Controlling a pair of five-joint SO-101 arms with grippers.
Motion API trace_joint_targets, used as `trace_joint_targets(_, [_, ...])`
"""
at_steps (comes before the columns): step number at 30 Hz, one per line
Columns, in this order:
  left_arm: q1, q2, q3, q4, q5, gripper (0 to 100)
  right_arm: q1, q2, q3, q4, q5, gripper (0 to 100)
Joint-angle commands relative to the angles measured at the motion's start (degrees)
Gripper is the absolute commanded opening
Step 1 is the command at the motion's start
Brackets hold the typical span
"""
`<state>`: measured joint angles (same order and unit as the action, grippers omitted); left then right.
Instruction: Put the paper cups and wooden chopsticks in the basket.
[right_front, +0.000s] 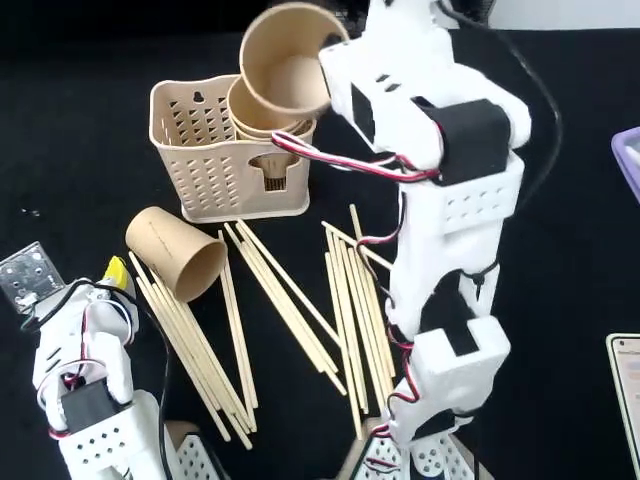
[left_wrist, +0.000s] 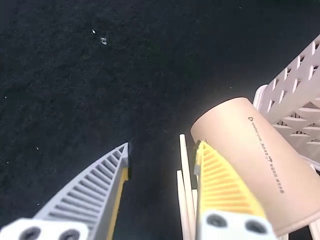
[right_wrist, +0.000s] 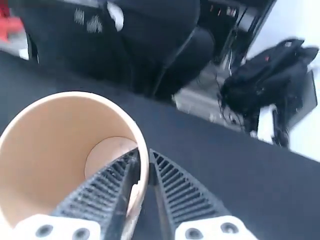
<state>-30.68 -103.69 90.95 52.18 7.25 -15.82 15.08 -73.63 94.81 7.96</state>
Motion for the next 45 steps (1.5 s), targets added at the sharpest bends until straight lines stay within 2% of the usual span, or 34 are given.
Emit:
trace_joint_targets(1, [0.04,-0.62,-0.4,-0.79,0.44,22,-4.4,0.66,-3.82,-3.69,-2.2,1.0])
trace_joint_targets(23, [0.04,-0.62,-0.4,-0.7,0.44,22,-5.54,12.97,-4.0,-3.25,-2.11,1.7])
trace_joint_targets(30, [0.04,-0.62,-0.4,-0.7,0.44,22,-5.63,11.12,-6.99,0.0,-2.02,24.0])
trace_joint_targets(38, [0.04,-0.62,-0.4,-0.7,0.44,22,-5.98,8.13,-11.82,5.8,-2.02,20.6])
trace_joint_targets(45, [0.04,-0.62,-0.4,-0.7,0.44,22,-6.07,7.08,-9.27,6.42,-2.02,20.4])
